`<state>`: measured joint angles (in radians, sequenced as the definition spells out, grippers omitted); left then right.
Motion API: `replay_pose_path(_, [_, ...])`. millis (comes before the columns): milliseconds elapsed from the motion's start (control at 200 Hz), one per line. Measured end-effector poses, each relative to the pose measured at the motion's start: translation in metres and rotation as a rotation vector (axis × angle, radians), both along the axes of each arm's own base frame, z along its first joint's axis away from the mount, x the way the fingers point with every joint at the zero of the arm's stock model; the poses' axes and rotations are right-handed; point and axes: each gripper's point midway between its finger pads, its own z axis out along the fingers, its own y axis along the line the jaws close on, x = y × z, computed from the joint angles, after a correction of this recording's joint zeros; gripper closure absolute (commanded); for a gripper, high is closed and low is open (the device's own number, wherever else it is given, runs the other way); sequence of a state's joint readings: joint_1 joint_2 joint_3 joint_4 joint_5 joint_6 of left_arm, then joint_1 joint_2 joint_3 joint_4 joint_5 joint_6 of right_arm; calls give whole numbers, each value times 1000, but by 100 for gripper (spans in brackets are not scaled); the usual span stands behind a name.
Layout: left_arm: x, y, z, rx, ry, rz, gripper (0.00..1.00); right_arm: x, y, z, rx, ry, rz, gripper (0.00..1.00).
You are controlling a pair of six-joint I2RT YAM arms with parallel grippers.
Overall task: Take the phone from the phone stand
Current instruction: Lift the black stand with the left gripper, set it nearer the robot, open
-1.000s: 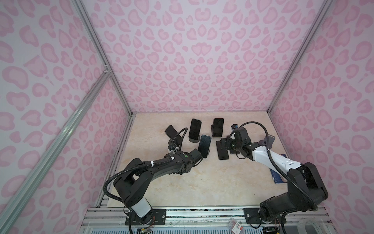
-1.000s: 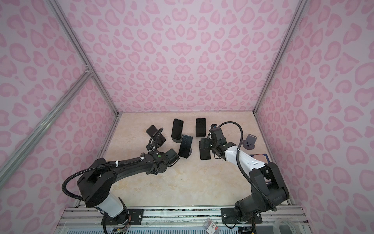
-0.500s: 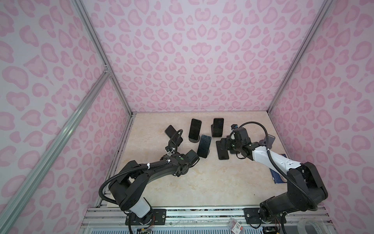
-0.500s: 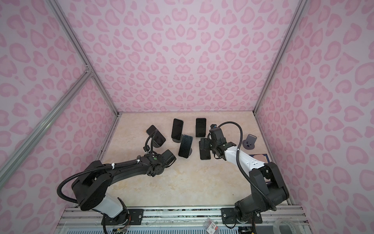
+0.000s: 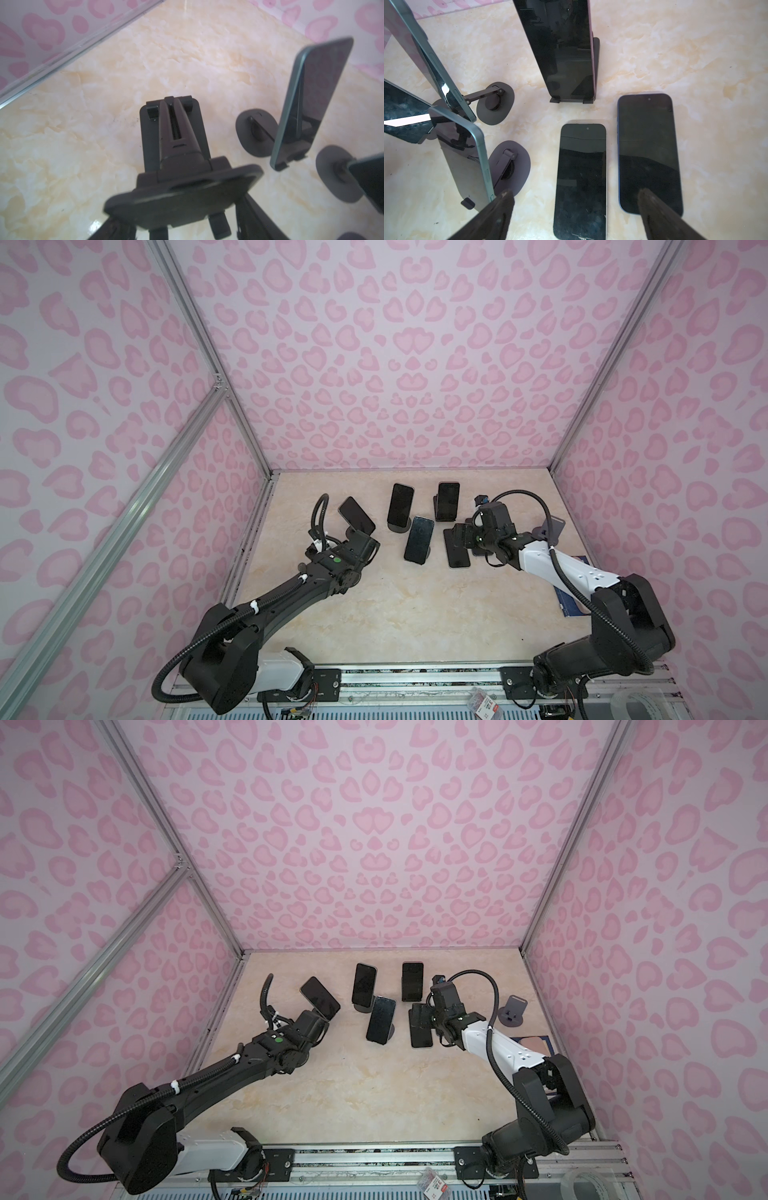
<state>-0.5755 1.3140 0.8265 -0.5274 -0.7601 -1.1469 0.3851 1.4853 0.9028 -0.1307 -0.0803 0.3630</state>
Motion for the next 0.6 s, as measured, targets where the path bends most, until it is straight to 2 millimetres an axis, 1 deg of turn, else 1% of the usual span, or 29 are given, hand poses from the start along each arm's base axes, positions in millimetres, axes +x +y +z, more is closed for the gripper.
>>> replay_pose_path(60, [9,13,6,-6,-24,24,38,0,0,2,3,-5,1,5])
replay_pose_path(160, [23,29,13,4,-49,53,38,1,1,4,7,-13,2,5])
replay_pose_path(225, [37,40,17,4,-63,79,39,0,1,4,7,-13,2,6])
replay_pose_path(285, [48,56,19,-4,-76,124,39,0,0,5,8,-15,2,7])
replay_pose_path(340, [56,71,17,-18,-71,165,39,-1,0,5,9,-17,2,7])
replay_pose_path(350, [58,76,14,-22,-64,179,39,-1,0,5,9,-17,2,7])
replay_pose_path(425, [67,94,6,-45,-41,234,39,-1,0,6,10,-19,2,8])
replay_pose_path(600, [84,113,-12,-124,-1,292,39,-4,-1,8,16,-31,2,8])
